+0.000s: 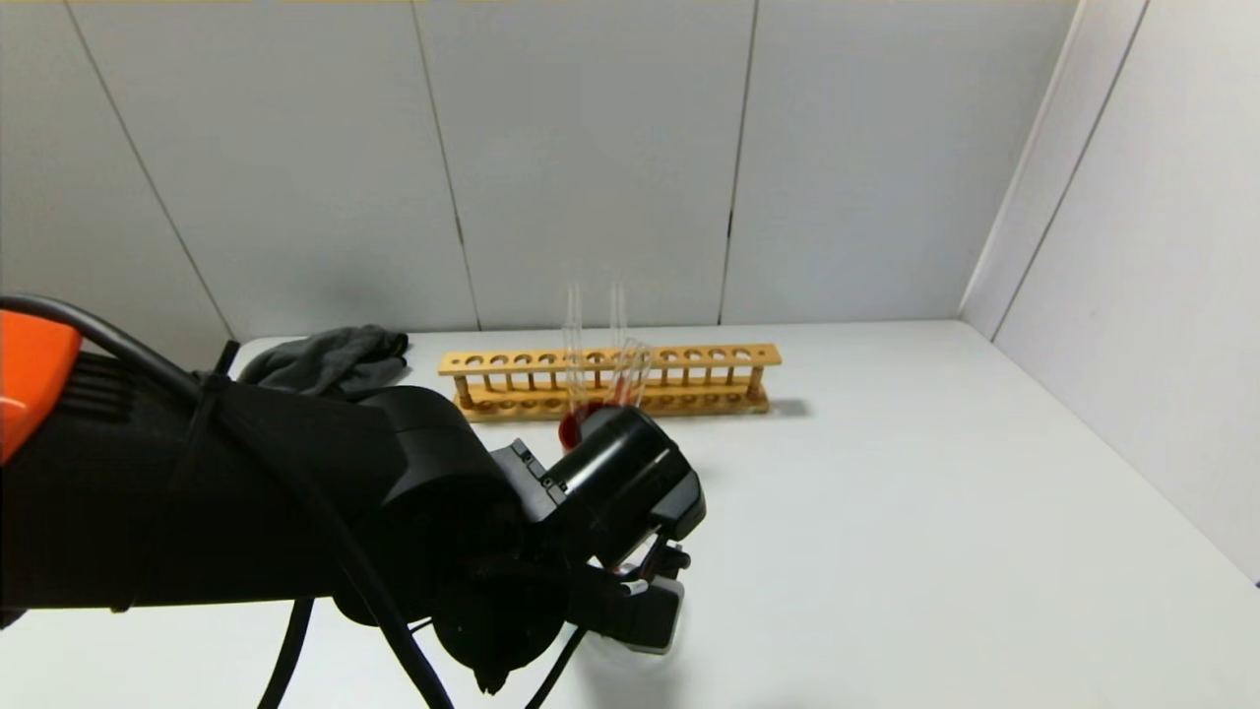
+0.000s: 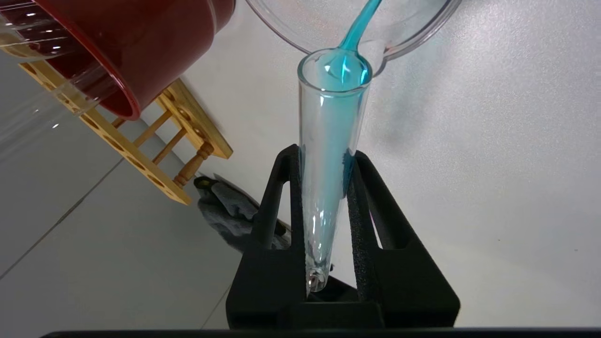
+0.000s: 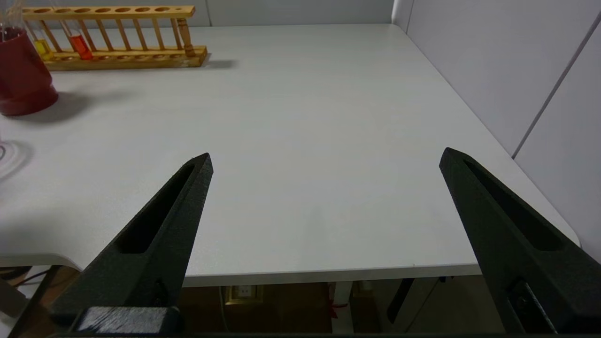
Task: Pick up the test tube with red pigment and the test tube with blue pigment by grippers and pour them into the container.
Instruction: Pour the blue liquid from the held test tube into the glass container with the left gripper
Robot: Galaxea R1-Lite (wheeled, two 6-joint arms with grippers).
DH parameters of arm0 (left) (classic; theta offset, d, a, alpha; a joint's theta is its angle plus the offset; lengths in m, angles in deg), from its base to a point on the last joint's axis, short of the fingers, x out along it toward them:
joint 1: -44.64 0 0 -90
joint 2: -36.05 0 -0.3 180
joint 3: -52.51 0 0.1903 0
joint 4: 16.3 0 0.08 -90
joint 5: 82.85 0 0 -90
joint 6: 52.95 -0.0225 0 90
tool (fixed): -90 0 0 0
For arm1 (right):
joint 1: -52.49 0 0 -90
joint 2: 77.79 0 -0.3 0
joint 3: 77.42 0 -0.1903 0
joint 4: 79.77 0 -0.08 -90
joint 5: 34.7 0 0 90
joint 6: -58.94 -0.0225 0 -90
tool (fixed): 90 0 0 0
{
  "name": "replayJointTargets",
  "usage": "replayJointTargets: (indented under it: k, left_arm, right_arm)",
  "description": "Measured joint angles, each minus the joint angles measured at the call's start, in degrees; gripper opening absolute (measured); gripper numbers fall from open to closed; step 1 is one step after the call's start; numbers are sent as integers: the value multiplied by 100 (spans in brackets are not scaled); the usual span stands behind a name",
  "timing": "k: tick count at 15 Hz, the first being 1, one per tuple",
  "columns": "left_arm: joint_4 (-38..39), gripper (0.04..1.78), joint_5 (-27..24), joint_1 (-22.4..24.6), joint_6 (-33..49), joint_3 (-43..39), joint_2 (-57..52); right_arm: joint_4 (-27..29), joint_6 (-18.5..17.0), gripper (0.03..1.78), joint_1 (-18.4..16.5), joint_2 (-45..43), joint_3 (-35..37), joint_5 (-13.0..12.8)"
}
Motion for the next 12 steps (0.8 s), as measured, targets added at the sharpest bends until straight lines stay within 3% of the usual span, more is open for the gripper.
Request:
replayJointTargets:
  k: [12]
  left_arm:
    - [-265, 33, 161, -30, -113, 280, 160]
  right_arm:
    - [0, 2, 170, 0, 0, 0, -2]
